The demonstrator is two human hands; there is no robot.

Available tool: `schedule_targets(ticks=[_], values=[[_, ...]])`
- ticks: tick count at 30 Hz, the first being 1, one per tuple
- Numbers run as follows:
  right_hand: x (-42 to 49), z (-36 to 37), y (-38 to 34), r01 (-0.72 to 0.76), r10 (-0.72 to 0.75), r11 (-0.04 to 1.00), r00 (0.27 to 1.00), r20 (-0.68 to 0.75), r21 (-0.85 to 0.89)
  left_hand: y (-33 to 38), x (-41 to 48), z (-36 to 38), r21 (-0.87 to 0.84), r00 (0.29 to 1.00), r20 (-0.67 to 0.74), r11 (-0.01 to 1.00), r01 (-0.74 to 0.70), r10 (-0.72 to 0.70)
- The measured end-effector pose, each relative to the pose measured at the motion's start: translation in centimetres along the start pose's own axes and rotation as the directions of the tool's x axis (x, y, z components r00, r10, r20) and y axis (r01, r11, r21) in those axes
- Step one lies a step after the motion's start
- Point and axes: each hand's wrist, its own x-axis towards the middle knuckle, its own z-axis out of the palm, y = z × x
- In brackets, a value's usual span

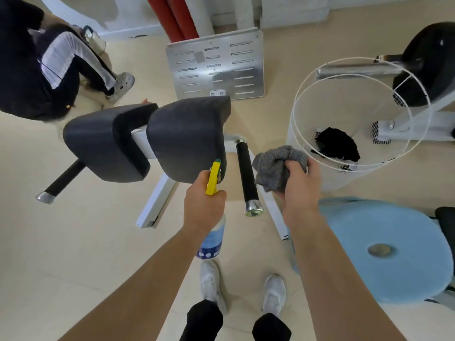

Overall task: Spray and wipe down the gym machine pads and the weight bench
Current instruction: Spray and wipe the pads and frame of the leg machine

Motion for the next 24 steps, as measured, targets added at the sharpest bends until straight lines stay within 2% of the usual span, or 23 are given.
schedule_targets(ticks=[6, 9, 11, 14, 19, 21, 24], values=[[0.7, 1.1, 0.5, 0.025, -0.017, 0.993, 0.998, 0.068, -0.113, -0.2, 0.5, 0.7, 0.095, 0.997, -0.054, 0.993, 0.068, -0.063], [0.8, 1.7, 0.6, 0.034, -0.022, 0.990, 0.996, 0.089, -0.136, -0.5, 0.2, 0.6, 0.138, 0.996, -0.016, 0.986, 0.090, -0.089], [0.6, 2.6, 1.0, 0.070, -0.046, 0.979, 0.991, 0.128, -0.189, -0.4, -0.3, 0.2, 0.103, 0.994, 0.023, 0.990, 0.101, -0.104], [0.2, 4.8, 1.7, 0.223, -0.144, 0.937, 0.948, 0.284, -0.268, 0.0, -1.3, -1.1, -0.001, 0.997, 0.000, 0.997, 0.082, -0.082], [1.6, 12.3, 2.4, 0.497, -0.317, 0.805, 0.823, 0.472, -0.325, 1.4, -0.2, -4.5, -0.158, 0.994, -0.110, 0.987, 0.002, -0.020], [2.4, 14.1, 4.5, 0.562, -0.384, 0.736, 0.805, 0.452, -0.377, 1.6, 0.9, -5.5, -0.158, 0.992, -0.125, 0.986, -0.052, 0.032], [2.3, 14.2, 9.1, 0.574, -0.518, 0.675, 0.816, 0.256, -0.464, 1.0, 2.3, -6.3, -0.115, 0.990, -0.124, 0.990, -0.087, 0.072]])
